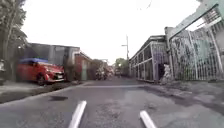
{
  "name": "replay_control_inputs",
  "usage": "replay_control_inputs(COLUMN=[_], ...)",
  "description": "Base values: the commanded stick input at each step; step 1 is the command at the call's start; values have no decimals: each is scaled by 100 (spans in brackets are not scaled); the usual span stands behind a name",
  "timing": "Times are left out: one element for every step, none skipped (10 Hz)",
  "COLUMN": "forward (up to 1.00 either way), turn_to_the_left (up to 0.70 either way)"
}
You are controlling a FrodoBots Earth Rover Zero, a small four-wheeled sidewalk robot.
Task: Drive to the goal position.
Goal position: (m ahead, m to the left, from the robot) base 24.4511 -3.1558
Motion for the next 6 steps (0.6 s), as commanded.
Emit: replay_control_inputs(forward=[85,85,85,85,85,85], turn_to_the_left=[0,0,0,0,0,0])
